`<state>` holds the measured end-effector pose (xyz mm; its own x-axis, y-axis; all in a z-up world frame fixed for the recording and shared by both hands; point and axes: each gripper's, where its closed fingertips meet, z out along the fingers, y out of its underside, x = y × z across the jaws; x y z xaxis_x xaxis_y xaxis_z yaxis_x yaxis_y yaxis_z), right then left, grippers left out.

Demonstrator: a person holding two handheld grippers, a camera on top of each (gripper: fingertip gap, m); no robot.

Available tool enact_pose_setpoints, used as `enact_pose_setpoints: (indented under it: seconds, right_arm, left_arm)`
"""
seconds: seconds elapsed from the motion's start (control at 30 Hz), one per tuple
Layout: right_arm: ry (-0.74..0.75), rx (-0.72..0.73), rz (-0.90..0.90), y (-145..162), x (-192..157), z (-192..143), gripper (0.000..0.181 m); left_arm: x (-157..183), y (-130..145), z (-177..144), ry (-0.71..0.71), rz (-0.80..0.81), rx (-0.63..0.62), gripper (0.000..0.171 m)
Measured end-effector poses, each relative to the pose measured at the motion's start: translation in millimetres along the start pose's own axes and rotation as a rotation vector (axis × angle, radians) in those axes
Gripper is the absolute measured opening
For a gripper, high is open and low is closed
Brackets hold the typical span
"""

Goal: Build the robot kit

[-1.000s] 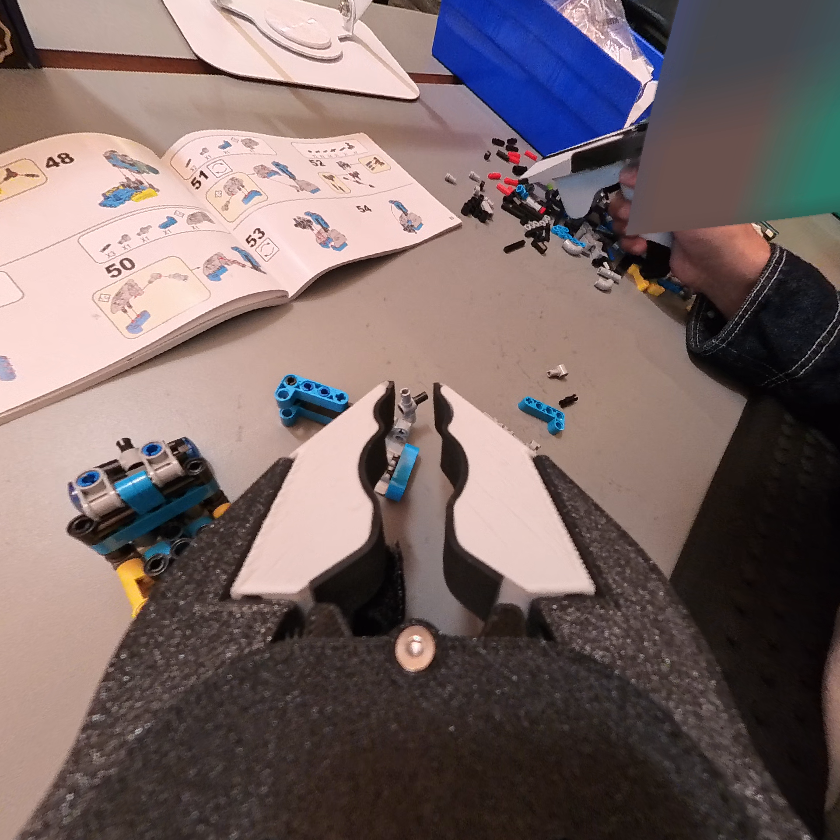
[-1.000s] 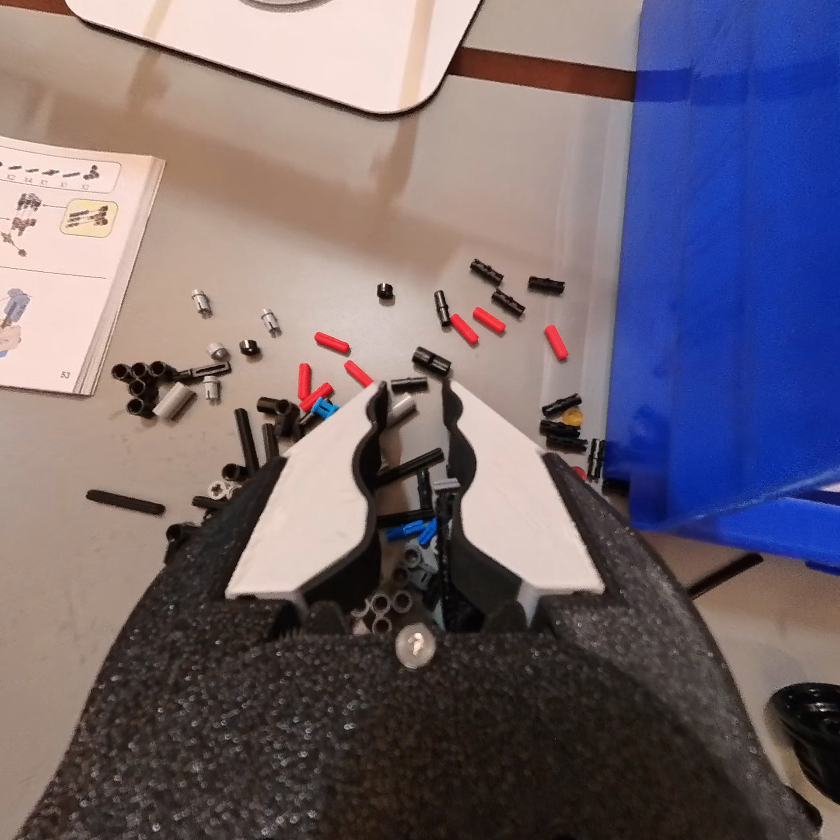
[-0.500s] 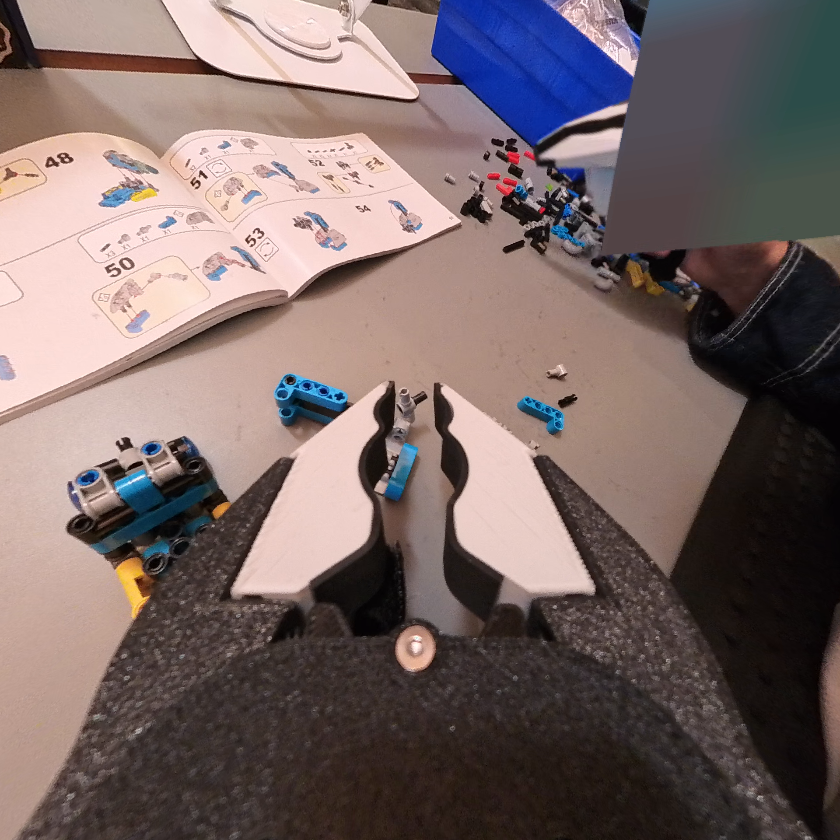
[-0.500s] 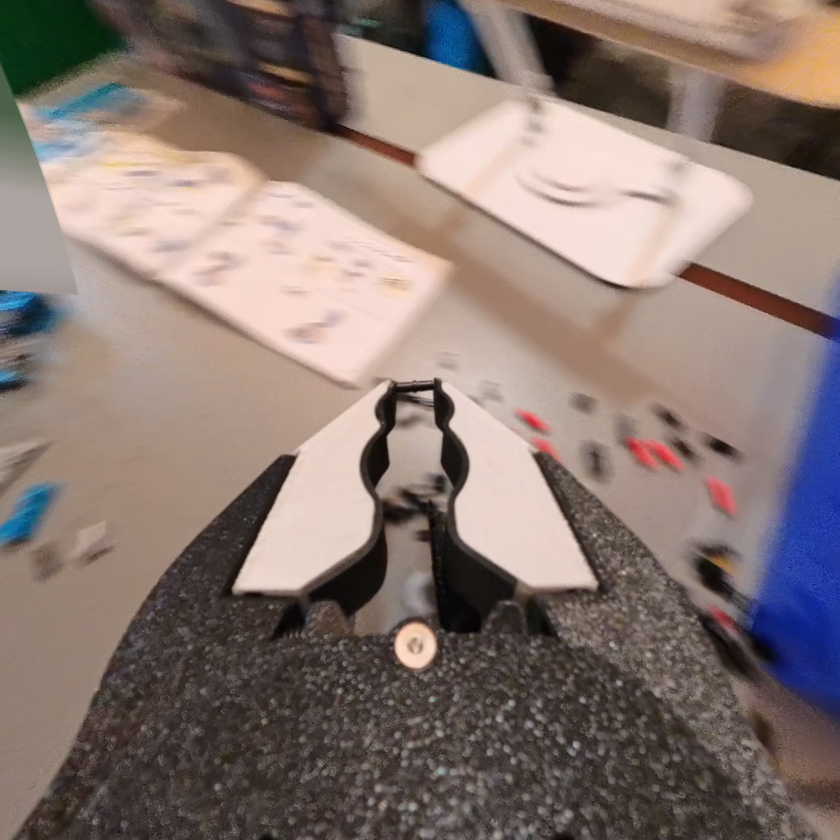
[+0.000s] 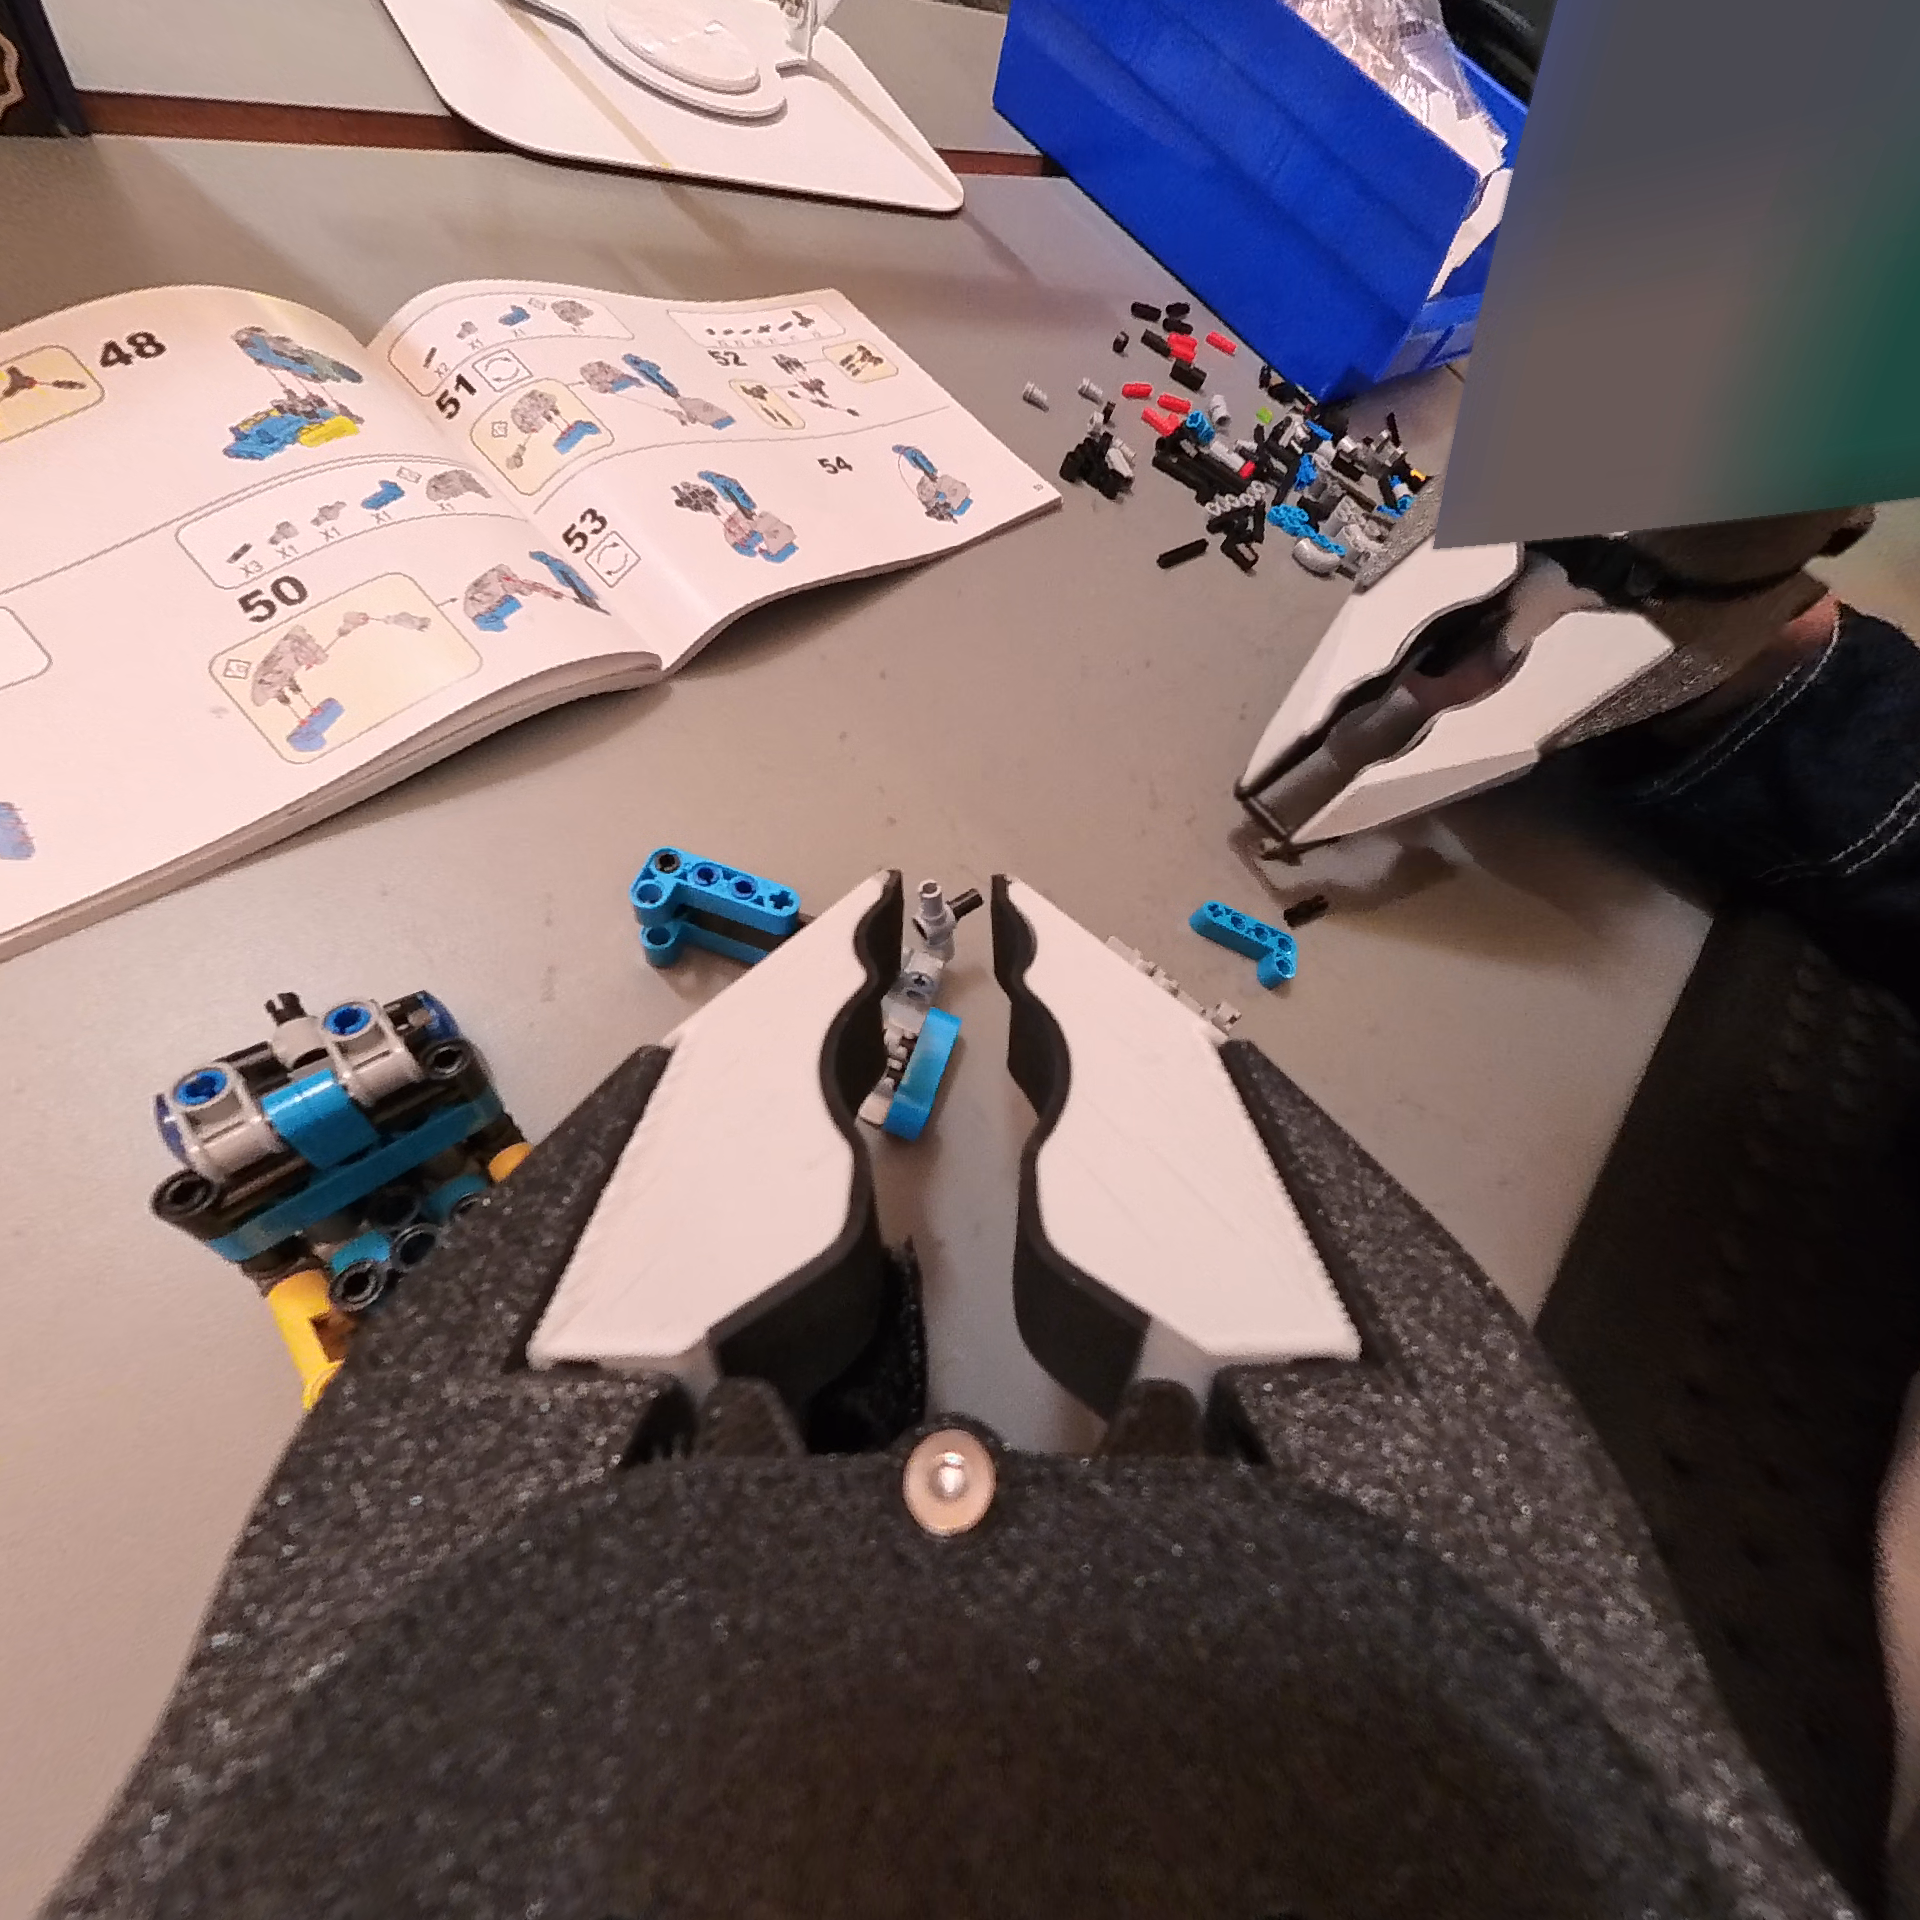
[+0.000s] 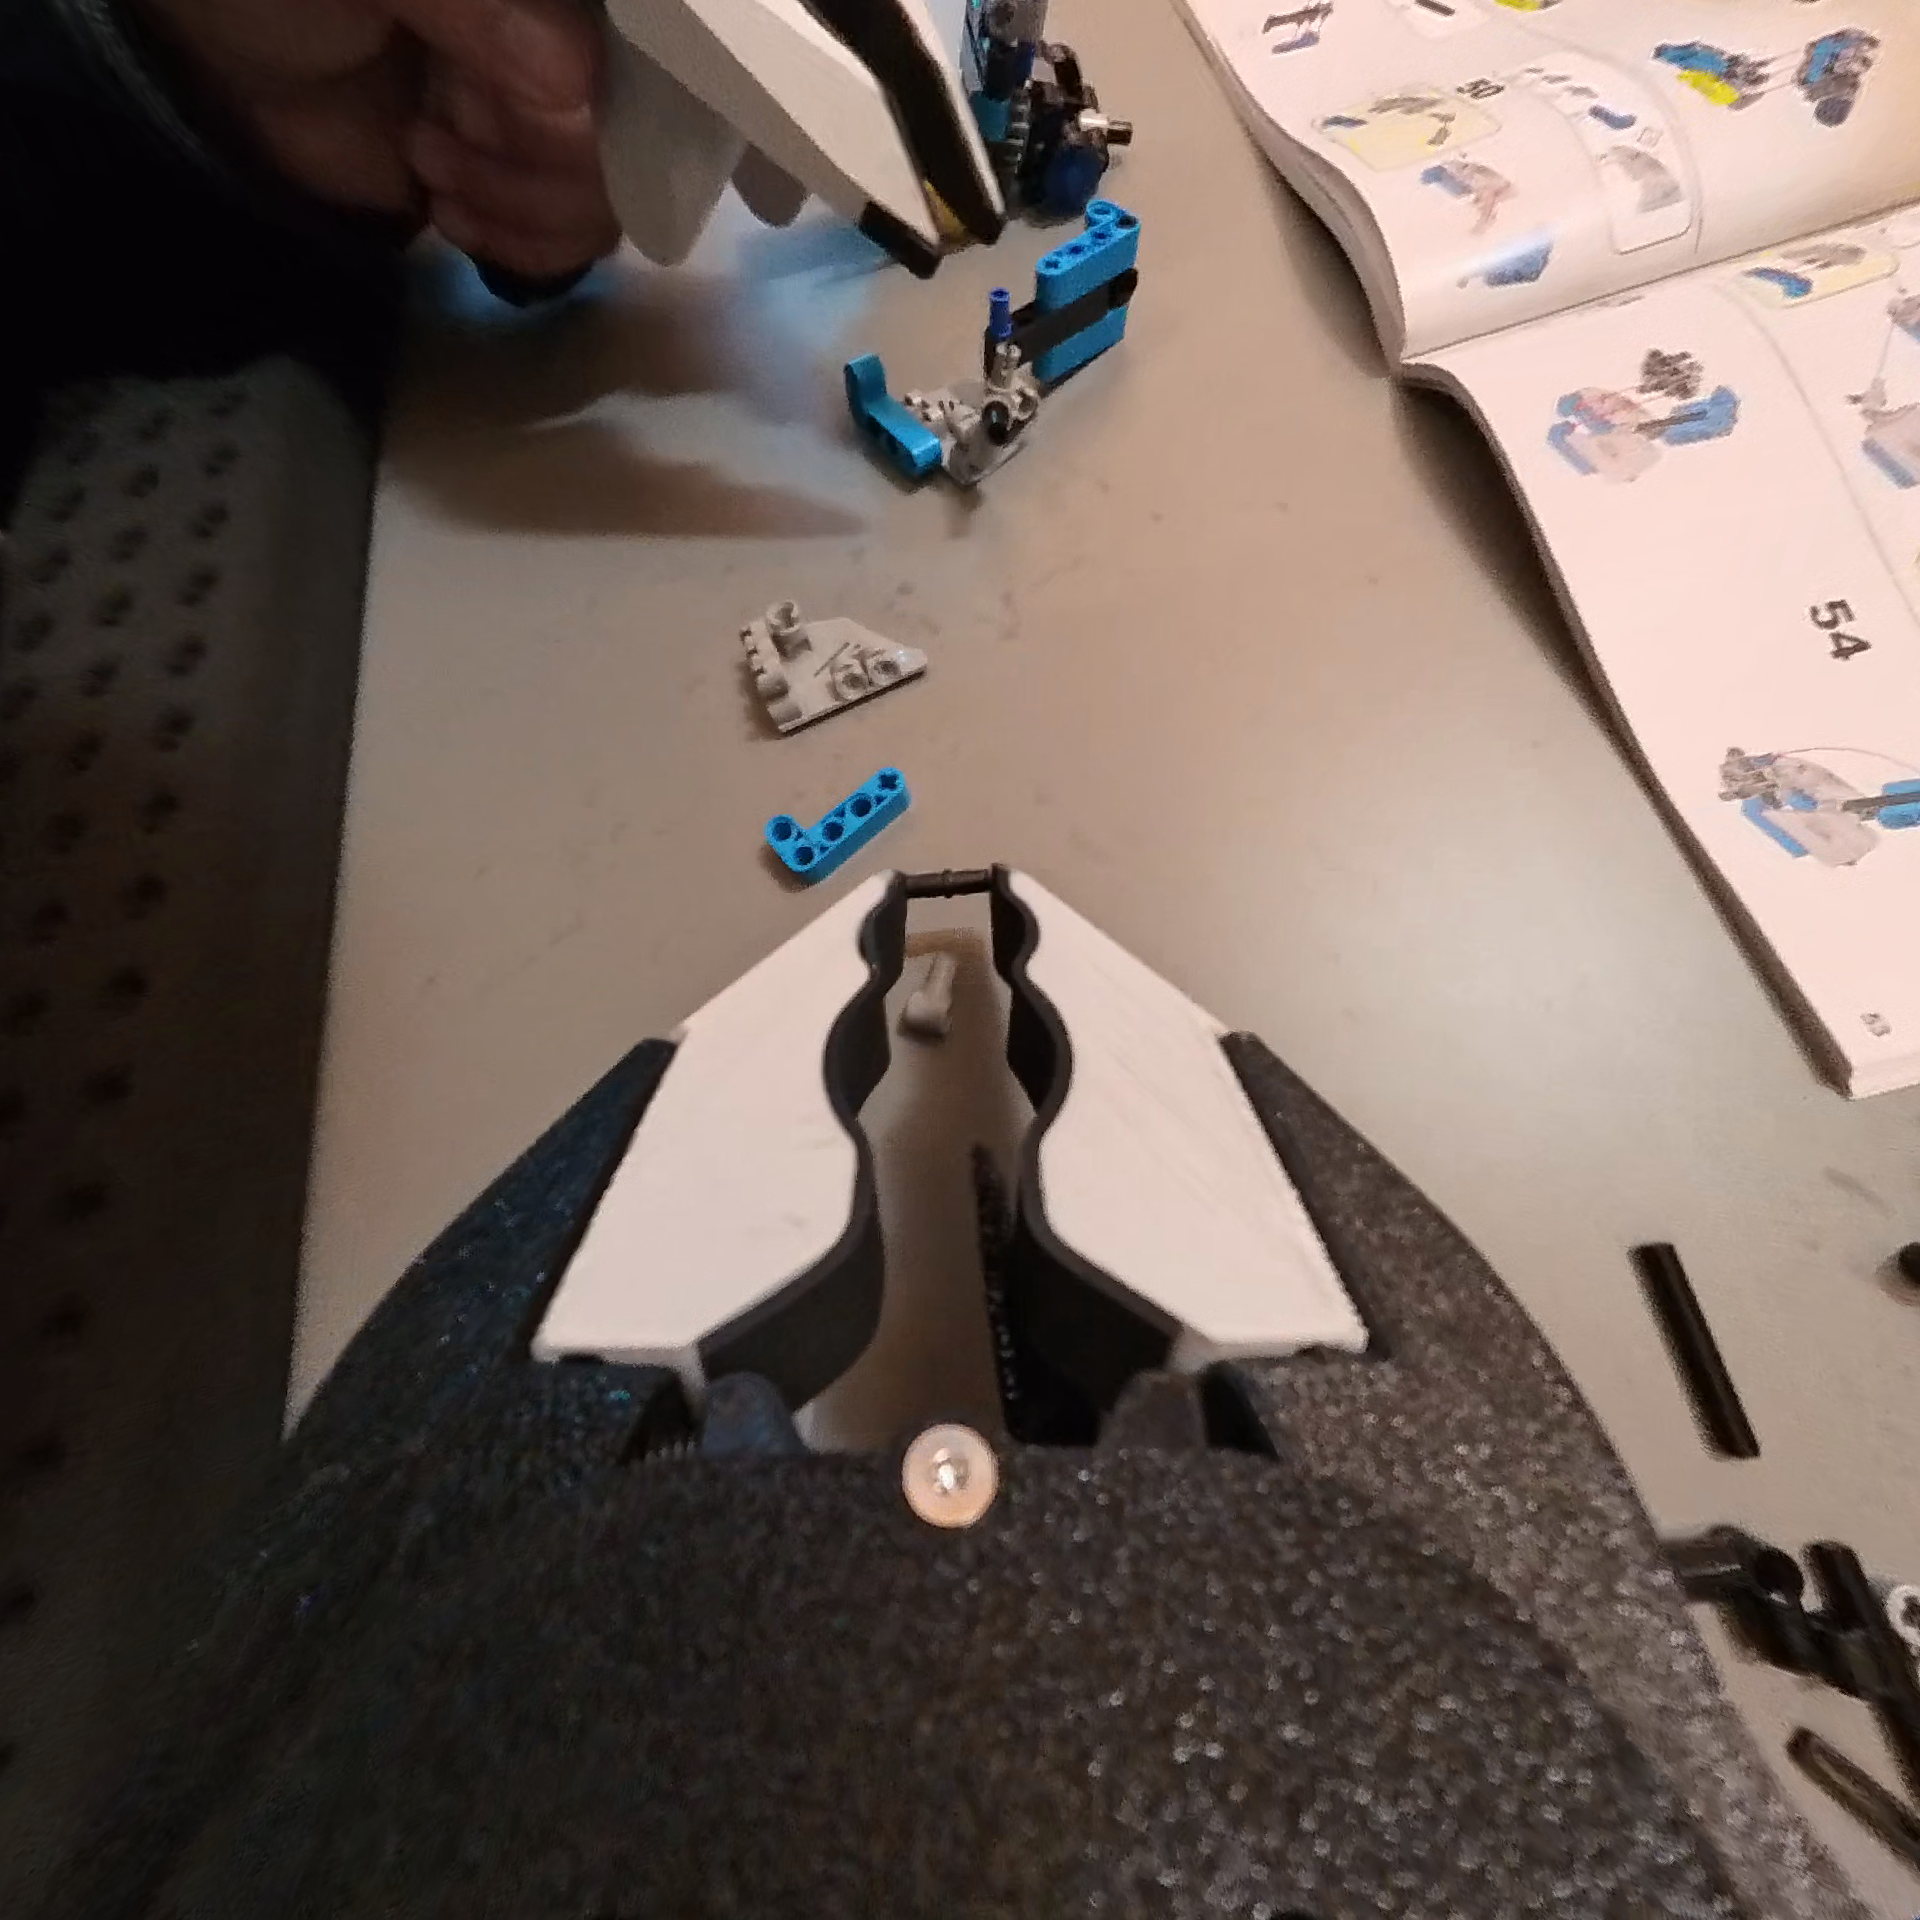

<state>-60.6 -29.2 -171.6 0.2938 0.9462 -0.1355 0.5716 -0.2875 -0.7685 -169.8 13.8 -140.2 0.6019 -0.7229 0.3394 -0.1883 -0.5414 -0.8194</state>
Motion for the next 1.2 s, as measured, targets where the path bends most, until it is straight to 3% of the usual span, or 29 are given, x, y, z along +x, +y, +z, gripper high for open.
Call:
enact_pose_setpoints:
  seconds: [0.13, 0.4, 0.47, 0.53, 0.63, 0.77, 1.03, 1.2]
  right_arm:
    - [0.059, -0.075, -0.028, 11, 6, 12, 0.016]
    - [0.053, -0.065, -0.028, 11, 6, 11, 0.016]
    - [0.028, -0.062, -0.004, 11, 2, 11, 0.024]
    - [-0.010, -0.001, 0.034, 1, -1, 5, 0.034]
    - [-0.019, 0.149, 0.111, -24, 8, -13, 0.035]
    - [0.117, 0.238, 0.190, -30, 45, -32, 0.033]
    - [0.403, 0.176, 0.244, -10, 96, -40, 0.032]
    - [0.394, 0.136, 0.258, 0, 98, -36, 0.033]
  left_arm:
    - [-1, 1, 1, 0.000, -0.005, -0.008, 0.016]
    - [-3, 2, 2, -0.004, -0.010, -0.013, 0.016]
    - [-3, 2, 1, -0.005, -0.010, -0.012, 0.016]
    - [-3, 2, 2, -0.003, -0.011, -0.013, 0.016]
    - [-3, 2, 1, -0.002, -0.015, -0.013, 0.016]
    - [-3, 3, 1, 0.002, -0.021, -0.014, 0.016]
    - [-4, 3, 1, 0.005, -0.031, -0.016, 0.016]
    - [-4, 4, 2, 0.008, -0.034, -0.018, 0.016]
